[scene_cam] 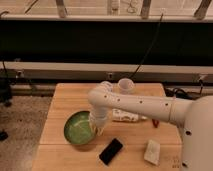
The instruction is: Drag the ceramic bowl in a circle
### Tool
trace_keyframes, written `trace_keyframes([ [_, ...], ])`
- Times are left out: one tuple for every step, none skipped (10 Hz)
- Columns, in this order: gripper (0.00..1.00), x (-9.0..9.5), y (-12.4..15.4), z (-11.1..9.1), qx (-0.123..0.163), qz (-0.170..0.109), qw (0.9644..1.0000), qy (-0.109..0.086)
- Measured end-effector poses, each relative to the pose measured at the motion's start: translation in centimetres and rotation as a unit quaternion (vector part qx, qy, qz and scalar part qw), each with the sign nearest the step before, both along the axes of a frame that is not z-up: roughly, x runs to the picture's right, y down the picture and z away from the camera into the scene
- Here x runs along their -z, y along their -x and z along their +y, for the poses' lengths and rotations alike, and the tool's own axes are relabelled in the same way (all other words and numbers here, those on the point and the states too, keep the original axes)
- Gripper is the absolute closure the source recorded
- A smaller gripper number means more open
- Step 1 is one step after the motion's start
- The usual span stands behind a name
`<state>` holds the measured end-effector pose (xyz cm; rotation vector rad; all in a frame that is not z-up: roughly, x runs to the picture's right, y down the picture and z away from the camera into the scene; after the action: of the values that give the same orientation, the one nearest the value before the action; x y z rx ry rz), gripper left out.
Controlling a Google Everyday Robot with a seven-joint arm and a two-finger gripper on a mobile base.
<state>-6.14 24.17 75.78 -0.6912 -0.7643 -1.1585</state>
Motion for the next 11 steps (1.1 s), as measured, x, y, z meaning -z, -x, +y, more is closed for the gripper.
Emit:
trace_keyframes([
  [0.99,-0.4,1.3,0.0,0.008,-0.020,0.9998,0.003],
  [0.99,-1.0,2.3,0.0,0.021,-0.038,0.9990,0.010],
  [0.99,-1.8,3.2,-0.3,0.030,-0.055,0.9979,0.013],
  [0.99,-3.2,3.9,-0.9,0.046,-0.075,0.9960,0.019],
  [0.99,-4.2,4.7,-1.5,0.053,-0.088,0.9945,0.020],
  [0.99,-5.2,5.3,-2.1,0.064,-0.097,0.9930,0.022],
  [0.99,-6.8,6.0,-3.4,0.080,-0.107,0.9907,0.025],
  [0.99,-8.1,6.3,-4.4,0.089,-0.111,0.9896,0.020],
  [0.99,-9.2,6.6,-5.6,0.096,-0.113,0.9889,0.012],
  [0.99,-9.6,6.5,-5.9,0.098,-0.112,0.9889,0.008],
  [0.99,-9.6,6.7,-5.9,0.098,-0.112,0.9888,0.008],
])
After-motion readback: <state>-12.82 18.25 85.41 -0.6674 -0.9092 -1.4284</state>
